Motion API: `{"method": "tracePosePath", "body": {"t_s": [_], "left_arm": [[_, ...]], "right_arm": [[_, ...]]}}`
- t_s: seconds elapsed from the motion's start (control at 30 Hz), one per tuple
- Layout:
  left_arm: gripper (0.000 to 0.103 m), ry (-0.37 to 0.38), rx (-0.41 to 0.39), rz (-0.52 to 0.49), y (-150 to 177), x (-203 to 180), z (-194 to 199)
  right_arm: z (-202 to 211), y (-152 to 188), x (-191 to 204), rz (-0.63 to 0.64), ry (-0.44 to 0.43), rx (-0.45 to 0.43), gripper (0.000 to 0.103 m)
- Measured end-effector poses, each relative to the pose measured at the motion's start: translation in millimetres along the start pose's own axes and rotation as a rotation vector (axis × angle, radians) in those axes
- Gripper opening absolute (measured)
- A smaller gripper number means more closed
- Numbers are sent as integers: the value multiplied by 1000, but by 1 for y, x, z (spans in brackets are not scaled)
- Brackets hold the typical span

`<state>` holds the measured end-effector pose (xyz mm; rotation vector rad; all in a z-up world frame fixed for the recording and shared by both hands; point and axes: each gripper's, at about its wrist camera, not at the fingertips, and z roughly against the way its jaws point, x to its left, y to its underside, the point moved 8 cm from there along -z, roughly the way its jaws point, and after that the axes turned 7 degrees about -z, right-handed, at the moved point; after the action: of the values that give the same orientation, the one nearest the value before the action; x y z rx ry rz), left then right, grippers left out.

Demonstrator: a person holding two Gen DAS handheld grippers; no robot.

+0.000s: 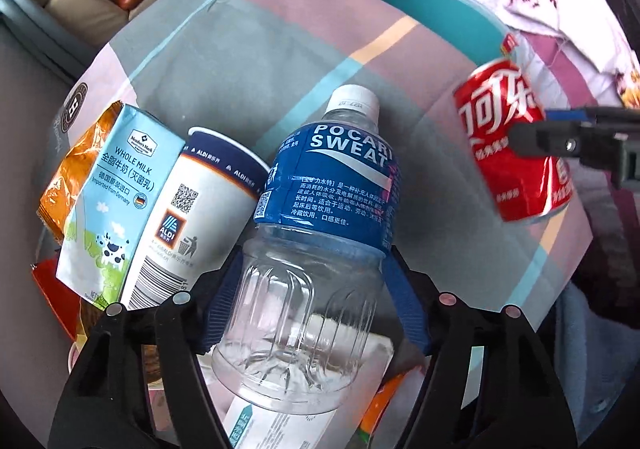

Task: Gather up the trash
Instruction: 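Grasp the red Coca-Cola can with the right gripper while the left gripper grasps the Pocari Sweat bottle, then carry both items over the teal bin and open both grippers to drop them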

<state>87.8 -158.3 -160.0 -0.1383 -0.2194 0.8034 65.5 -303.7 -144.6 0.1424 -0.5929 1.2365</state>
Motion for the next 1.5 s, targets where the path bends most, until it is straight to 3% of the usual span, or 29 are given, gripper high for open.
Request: {"method": "tracePosePath", "body": {"t_s": [0.17,0.3,0.77,0.93,1.23,1.5], "left_arm": [[68,83,-82,104,-5,11,24],[68,102,-130,165,-8,24,40],[69,159,-20,103,-4,-19,-8],[66,133,-53,138,-7,-14,0],[66,131,-201,174,-49,0,52],[66,139,-220,47,-129,-43,42]], "right_arm": [[-2,-3,-2,-1,-9,5,43],[-6,-4,0,17,-14,6,43],[-5,-4,-6,4,-21,20,44],[-7,-4,-3,26,-34,4,41],[30,-36,-21,-37,-68,-121,41],[84,-87,-91,-169,12,-293,41]]}}
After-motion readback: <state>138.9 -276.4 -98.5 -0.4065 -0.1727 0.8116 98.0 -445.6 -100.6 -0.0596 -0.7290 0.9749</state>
